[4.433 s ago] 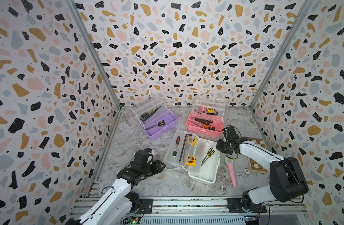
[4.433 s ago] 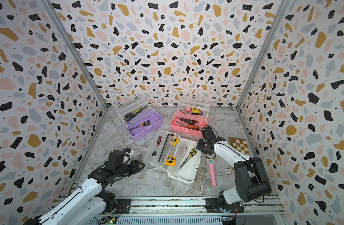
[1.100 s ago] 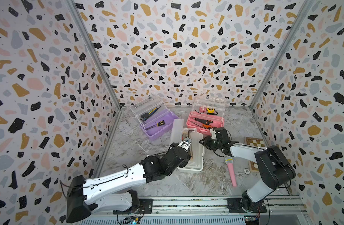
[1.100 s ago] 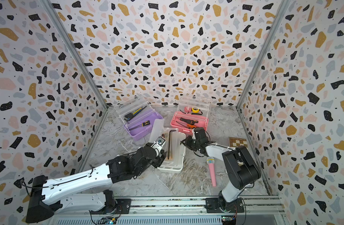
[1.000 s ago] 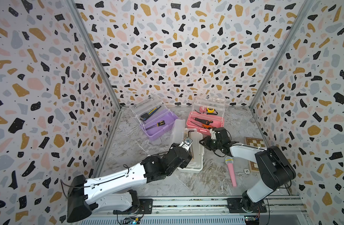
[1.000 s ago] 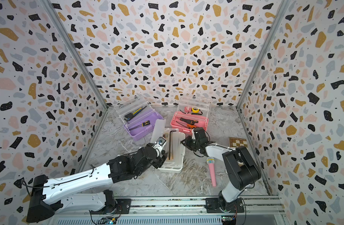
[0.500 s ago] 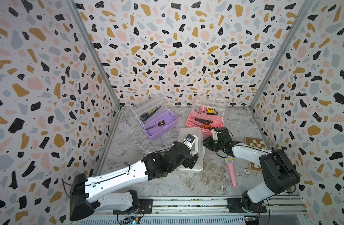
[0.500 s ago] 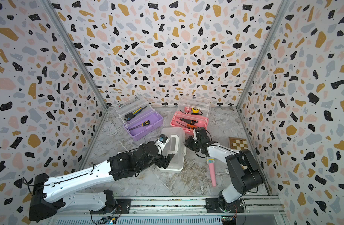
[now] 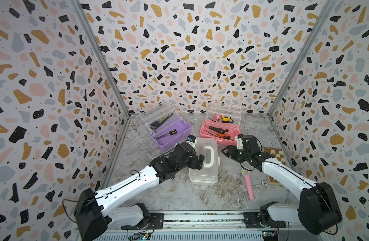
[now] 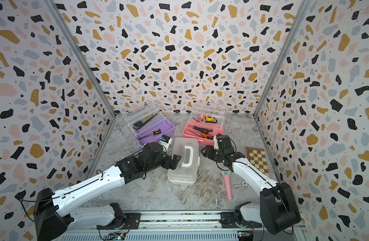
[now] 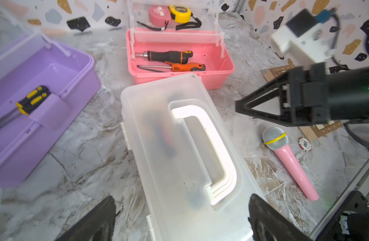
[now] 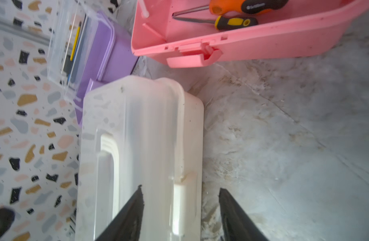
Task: Close toolboxes
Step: Adjust the toolbox at the center of the board.
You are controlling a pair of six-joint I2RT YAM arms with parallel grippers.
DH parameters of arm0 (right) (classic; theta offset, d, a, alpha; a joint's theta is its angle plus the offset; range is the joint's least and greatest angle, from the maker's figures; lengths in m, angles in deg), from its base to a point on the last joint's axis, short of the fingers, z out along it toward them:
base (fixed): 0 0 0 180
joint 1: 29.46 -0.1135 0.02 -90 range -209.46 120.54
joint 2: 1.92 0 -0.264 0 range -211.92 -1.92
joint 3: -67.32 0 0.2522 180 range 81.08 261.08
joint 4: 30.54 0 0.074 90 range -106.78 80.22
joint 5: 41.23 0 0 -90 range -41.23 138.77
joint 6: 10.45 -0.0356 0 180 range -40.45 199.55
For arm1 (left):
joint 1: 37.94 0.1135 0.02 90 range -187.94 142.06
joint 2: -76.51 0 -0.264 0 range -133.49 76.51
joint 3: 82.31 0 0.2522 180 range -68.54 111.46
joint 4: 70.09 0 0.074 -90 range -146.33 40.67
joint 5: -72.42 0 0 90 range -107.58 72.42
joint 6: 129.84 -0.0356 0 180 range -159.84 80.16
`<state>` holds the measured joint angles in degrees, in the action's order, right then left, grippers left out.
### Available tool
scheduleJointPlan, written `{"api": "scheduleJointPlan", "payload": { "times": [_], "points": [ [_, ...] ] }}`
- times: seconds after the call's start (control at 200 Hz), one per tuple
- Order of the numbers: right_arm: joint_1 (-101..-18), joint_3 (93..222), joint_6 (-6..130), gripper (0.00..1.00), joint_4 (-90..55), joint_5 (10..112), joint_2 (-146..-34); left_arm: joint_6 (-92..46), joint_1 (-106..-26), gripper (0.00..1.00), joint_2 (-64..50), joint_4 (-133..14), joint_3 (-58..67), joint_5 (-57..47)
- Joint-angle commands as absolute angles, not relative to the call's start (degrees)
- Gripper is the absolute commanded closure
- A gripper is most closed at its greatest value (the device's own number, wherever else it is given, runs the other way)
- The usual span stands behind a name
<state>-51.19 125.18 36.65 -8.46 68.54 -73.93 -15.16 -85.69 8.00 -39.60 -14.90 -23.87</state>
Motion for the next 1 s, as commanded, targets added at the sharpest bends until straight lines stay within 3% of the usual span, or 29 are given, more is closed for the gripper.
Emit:
{"api": "scheduleJointPlan", "payload": {
  "times": [0.0,0.29,0.641,0.786,0.991],
  "points": [
    [-53.4,122.7,37.3,0.33,-7.6,72.6,-70.8,-10.4,-82.4,0.02,9.0,-45.5,-17.6,-16.0],
    [-62.8,118.0,31.4,0.34,-21.2,76.3,-70.1,-8.0,-76.4,0.0,8.1,-47.8,-20.2,-11.7],
    [-72.2,124.4,31.0,0.35,-29.6,77.4,-82.3,-8.0,-70.8,0.01,9.3,-44.5,-22.7,-16.0],
    [-73.6,128.3,34.0,0.35,-26.9,76.7,-84.7,-9.6,-69.0,0.01,9.6,-44.5,-22.6,-16.5],
    [-73.7,131.3,48.0,0.31,-12.6,68.7,-81.2,-13.6,-67.6,0.01,8.4,-47.1,-21.5,-17.1]
  ]
}}
